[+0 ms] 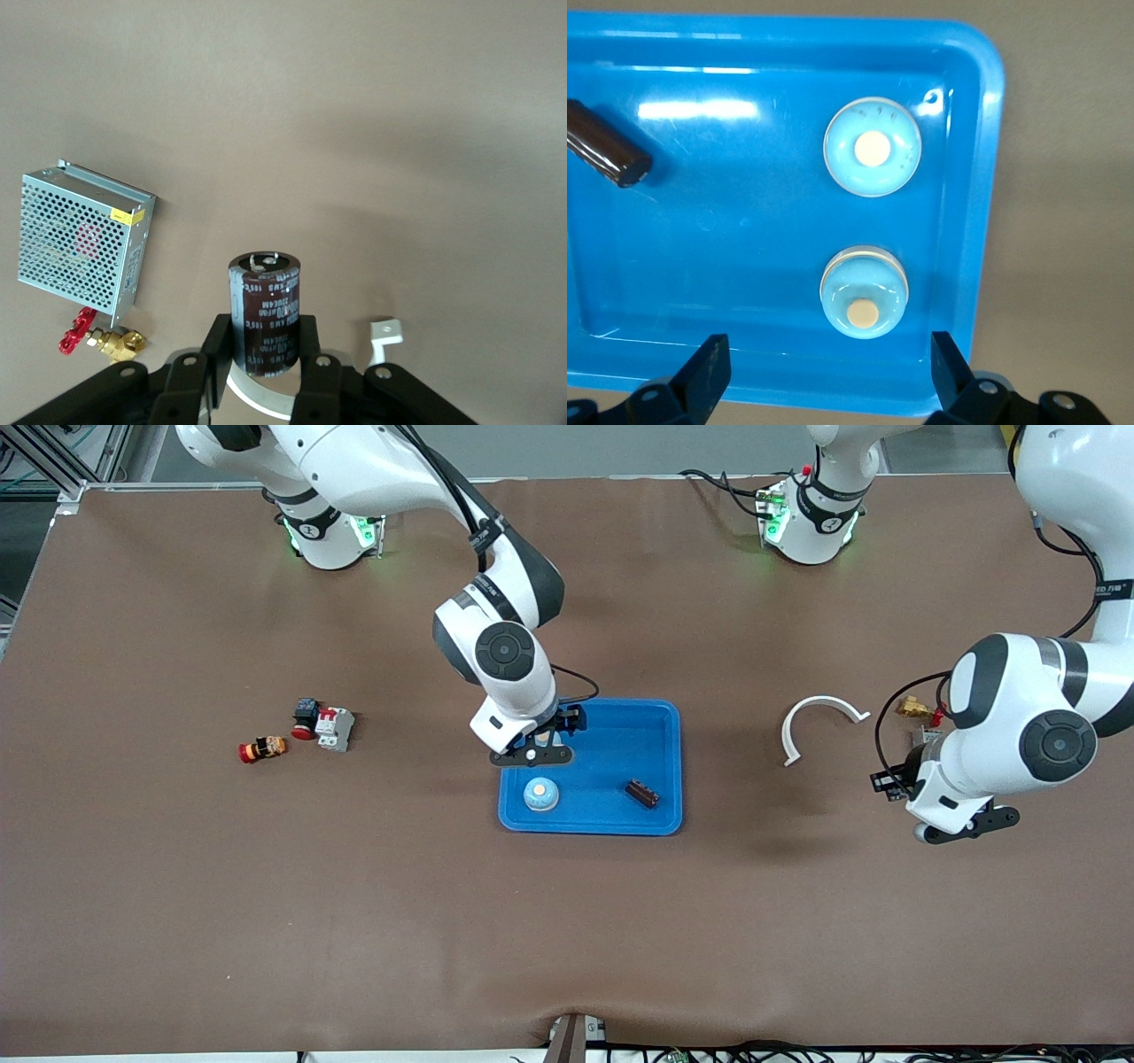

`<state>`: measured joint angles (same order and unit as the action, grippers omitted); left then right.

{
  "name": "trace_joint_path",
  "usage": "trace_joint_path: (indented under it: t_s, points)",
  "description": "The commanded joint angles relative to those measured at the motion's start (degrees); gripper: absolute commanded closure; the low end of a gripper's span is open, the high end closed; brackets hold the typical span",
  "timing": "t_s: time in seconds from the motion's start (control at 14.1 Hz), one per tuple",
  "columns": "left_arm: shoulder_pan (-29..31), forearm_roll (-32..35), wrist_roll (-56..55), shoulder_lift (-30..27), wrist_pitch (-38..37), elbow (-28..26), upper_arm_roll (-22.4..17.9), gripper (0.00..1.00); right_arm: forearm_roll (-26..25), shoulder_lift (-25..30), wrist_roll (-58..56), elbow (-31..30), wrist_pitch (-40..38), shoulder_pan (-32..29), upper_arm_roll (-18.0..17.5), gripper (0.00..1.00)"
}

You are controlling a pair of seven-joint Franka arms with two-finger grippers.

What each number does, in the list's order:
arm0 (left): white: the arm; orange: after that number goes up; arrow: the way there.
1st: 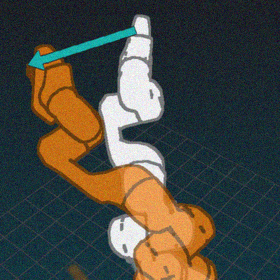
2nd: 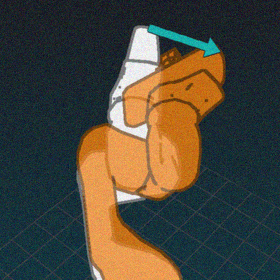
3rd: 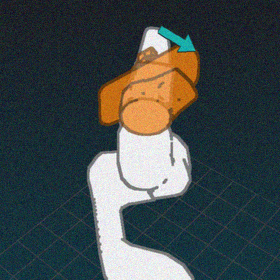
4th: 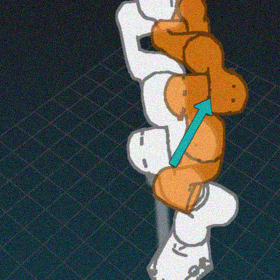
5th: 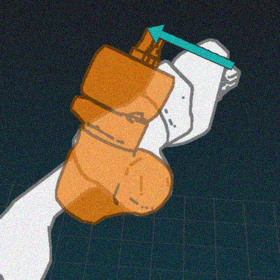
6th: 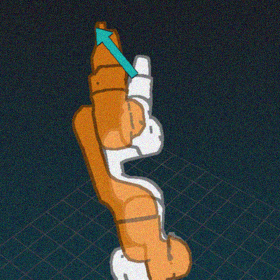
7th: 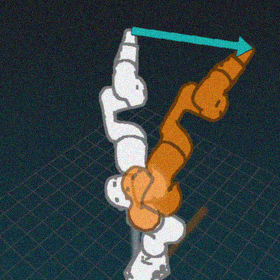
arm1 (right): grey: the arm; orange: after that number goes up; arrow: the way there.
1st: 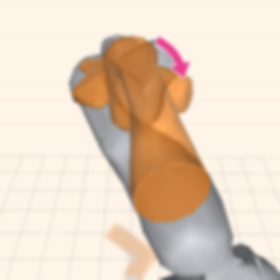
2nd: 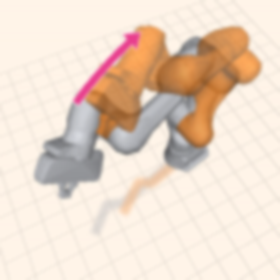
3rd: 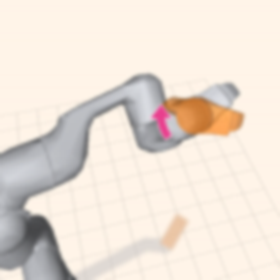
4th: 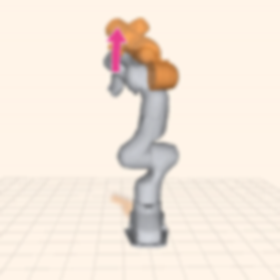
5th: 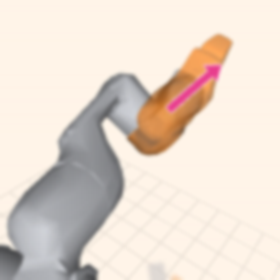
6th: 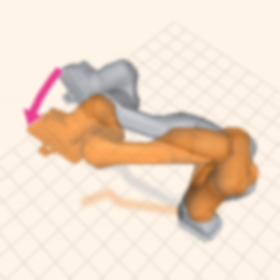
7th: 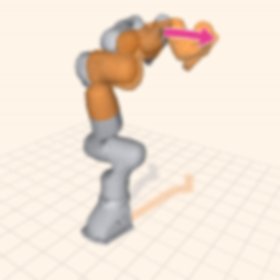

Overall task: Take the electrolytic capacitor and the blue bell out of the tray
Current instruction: 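Carry the capacitor beside the white bracket with the left gripper and release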

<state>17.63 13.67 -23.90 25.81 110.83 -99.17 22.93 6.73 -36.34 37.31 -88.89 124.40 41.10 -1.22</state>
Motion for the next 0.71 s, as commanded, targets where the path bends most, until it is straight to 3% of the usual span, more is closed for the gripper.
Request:
trace_joint_path:
  t_s: [0.0, 0.64]
  points:
    - [0.48, 0.30, 0.43, -0.05, 4.03, -4.00, 0.19, 1.00, 0.13, 0.48, 1.45, -2.86, 2.95, 1.44, 0.61, 0.00]
    - [5.67, 5.14, -0.70, -1.02, 25.20, -20.78, 0.01, 1.00, -1.28, -0.58, 1.45, -5.07, 6.91, 1.88, 0.87, 0.00]
